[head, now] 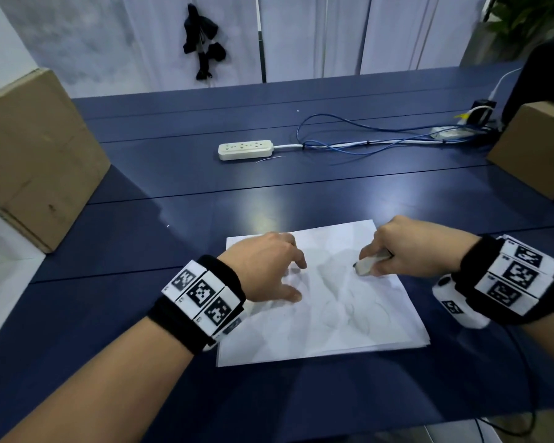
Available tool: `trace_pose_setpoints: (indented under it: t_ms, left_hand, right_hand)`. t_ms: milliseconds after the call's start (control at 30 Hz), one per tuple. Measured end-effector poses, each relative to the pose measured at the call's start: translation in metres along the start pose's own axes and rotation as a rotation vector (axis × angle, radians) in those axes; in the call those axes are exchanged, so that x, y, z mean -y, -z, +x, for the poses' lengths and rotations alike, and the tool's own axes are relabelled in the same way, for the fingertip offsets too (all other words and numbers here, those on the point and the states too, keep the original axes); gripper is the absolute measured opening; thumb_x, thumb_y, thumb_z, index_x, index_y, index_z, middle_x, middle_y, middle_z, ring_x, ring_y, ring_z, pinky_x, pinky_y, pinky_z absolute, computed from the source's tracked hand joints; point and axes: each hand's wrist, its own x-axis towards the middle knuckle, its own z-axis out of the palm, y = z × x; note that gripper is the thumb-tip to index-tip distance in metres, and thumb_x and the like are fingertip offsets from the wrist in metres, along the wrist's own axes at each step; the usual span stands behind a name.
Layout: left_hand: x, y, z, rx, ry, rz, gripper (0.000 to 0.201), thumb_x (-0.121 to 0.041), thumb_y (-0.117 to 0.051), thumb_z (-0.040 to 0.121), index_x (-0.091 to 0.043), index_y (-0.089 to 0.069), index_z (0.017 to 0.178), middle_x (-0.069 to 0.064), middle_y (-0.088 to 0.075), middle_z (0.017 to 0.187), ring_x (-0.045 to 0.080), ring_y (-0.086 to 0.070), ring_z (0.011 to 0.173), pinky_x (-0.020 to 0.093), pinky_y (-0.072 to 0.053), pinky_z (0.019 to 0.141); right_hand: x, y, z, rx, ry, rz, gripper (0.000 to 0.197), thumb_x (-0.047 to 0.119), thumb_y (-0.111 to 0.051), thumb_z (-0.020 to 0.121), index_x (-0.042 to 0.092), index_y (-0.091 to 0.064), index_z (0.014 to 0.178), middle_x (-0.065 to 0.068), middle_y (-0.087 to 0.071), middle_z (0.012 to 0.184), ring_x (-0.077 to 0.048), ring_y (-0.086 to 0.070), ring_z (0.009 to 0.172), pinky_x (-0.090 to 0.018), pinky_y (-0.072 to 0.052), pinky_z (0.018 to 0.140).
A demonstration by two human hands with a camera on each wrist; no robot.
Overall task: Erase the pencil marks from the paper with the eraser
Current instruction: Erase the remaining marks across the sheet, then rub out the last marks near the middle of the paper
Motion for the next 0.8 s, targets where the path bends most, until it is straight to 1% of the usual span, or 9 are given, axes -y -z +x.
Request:
trace_pose_setpoints:
  t_ms: [100,200,300,367,433,500,633,733,800]
  left_hand:
    - [-0.005,-0.007,-0.013,0.063,-0.008,0.005,0.063,-0.066,-0.070,0.070,-0.032,-0.060,0.121,-0.014,-0.052,0.117,0.012,-0.053,0.109,0.038,-0.051,0.085]
    - [-0.007,-0.009,-0.017,0.098,0.003,0.046,0.066,-0.065,-0.073,0.067,-0.031,-0.058,0.122,-0.013,-0.050,0.117,0.012,-0.053,0.106,0.038,-0.052,0.081]
    - [-0.008,-0.008,-0.016,0.102,0.005,0.068,0.063,-0.063,-0.075,0.067,-0.028,-0.060,0.118,-0.010,-0.051,0.113,0.014,-0.054,0.102,0.037,-0.052,0.079]
    - [-0.008,-0.009,-0.016,0.111,0.007,0.065,0.061,-0.062,-0.075,0.067,-0.027,-0.061,0.115,-0.009,-0.052,0.110,0.015,-0.054,0.099,0.039,-0.052,0.079]
    - [-0.008,-0.009,-0.015,0.114,0.010,0.056,0.061,-0.062,-0.076,0.067,-0.027,-0.061,0.115,-0.009,-0.052,0.108,0.015,-0.053,0.099,0.039,-0.052,0.080]
    - [-0.008,-0.009,-0.015,0.117,0.012,0.050,0.061,-0.062,-0.076,0.067,-0.027,-0.061,0.116,-0.009,-0.052,0.109,0.014,-0.053,0.100,0.038,-0.051,0.082]
    - [-0.007,-0.010,-0.015,0.105,0.007,0.031,0.061,-0.061,-0.077,0.066,-0.029,-0.062,0.116,-0.011,-0.052,0.108,0.013,-0.052,0.100,0.033,-0.050,0.078]
    - [-0.007,-0.009,-0.014,0.104,0.012,0.037,0.067,-0.062,-0.077,0.065,-0.028,-0.062,0.121,-0.010,-0.051,0.109,0.014,-0.052,0.102,0.036,-0.051,0.080]
    - [-0.009,-0.009,-0.014,0.106,0.013,0.048,0.069,-0.063,-0.077,0.065,-0.027,-0.061,0.123,-0.009,-0.052,0.110,0.015,-0.053,0.103,0.037,-0.051,0.083]
  right_hand:
    - [0.003,-0.002,-0.002,-0.035,-0.028,0.005,0.021,0.054,-0.058,0.088,0.045,-0.069,0.104,0.015,-0.057,0.064,-0.004,-0.055,0.071,-0.029,-0.050,0.064]
    - [0.010,-0.001,-0.005,-0.038,-0.043,-0.020,0.020,0.053,-0.056,0.088,0.043,-0.069,0.099,0.013,-0.058,0.066,-0.008,-0.057,0.072,-0.025,-0.043,0.057]
    - [0.015,0.000,-0.010,-0.037,-0.075,-0.020,0.021,0.049,-0.053,0.085,0.040,-0.068,0.097,0.012,-0.065,0.075,-0.013,-0.060,0.080,-0.027,-0.044,0.058]
    - [0.018,0.000,-0.013,-0.038,-0.082,-0.024,0.019,0.043,-0.054,0.085,0.040,-0.067,0.098,0.014,-0.064,0.076,-0.011,-0.059,0.079,-0.026,-0.043,0.061]
    - [0.020,0.000,-0.017,-0.049,-0.085,-0.057,0.010,0.037,-0.057,0.086,0.036,-0.064,0.093,0.016,-0.063,0.076,-0.010,-0.058,0.076,-0.025,-0.041,0.060]
    - [0.023,-0.001,-0.021,-0.055,-0.099,-0.089,0.004,0.037,-0.059,0.084,0.035,-0.058,0.087,0.016,-0.063,0.077,-0.009,-0.059,0.077,-0.025,-0.043,0.060]
    - [0.040,0.001,-0.027,-0.036,0.000,0.043,0.016,0.039,-0.071,0.079,0.034,-0.056,0.084,0.017,-0.062,0.078,-0.003,-0.057,0.076,-0.030,-0.051,0.068]
    - [0.058,0.000,-0.019,-0.029,0.082,0.143,0.022,0.039,-0.079,0.076,0.032,-0.061,0.085,0.017,-0.061,0.082,-0.002,-0.056,0.081,-0.027,-0.050,0.073]
    - [0.065,-0.003,-0.009,-0.056,0.132,0.124,0.022,0.037,-0.080,0.077,0.028,-0.065,0.089,0.016,-0.059,0.083,-0.003,-0.053,0.079,-0.027,-0.048,0.073]
